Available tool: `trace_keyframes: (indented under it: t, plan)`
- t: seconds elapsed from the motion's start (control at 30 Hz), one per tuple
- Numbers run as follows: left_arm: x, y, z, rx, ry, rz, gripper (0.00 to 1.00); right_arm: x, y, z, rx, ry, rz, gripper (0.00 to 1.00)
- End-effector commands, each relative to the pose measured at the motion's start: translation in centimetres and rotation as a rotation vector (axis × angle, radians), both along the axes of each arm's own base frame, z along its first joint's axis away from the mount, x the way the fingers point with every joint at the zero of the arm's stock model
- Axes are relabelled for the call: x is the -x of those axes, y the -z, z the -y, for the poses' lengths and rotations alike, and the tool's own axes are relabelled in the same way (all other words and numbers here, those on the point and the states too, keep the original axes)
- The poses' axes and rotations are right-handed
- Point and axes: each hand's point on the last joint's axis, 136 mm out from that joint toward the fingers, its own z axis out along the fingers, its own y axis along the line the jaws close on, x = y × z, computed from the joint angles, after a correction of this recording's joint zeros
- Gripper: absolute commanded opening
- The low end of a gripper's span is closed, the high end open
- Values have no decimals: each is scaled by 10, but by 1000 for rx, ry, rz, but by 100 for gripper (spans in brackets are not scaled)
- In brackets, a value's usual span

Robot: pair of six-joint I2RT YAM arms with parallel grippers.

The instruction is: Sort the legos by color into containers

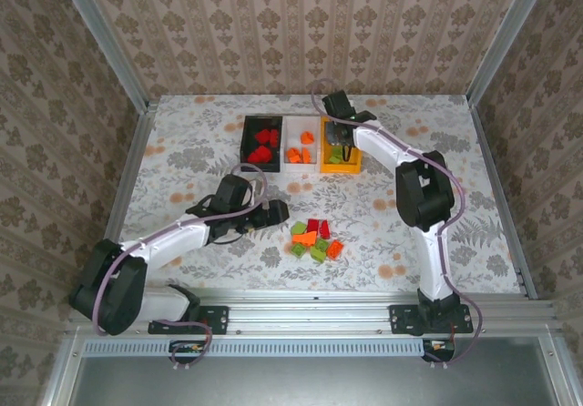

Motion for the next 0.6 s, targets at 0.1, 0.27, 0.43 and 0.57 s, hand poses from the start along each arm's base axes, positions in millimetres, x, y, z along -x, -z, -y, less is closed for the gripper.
trace_keyframes:
  t: [0.1, 0.27, 0.43, 0.57]
  plan:
    - [-10, -12, 6, -8, 5, 23, 100, 6, -17, -3, 3, -43, -8, 44]
    - [-12, -20, 4, -31, 16, 43, 100, 17, -63, -1, -16, -46, 79, 49]
    - [-14, -22, -1, -54, 1, 60, 100, 58, -85, -13, -66, -84, 113, 49]
    - [-8, -22, 12, -77, 66, 76, 99, 118, -61, -22, -75, -112, 83, 49]
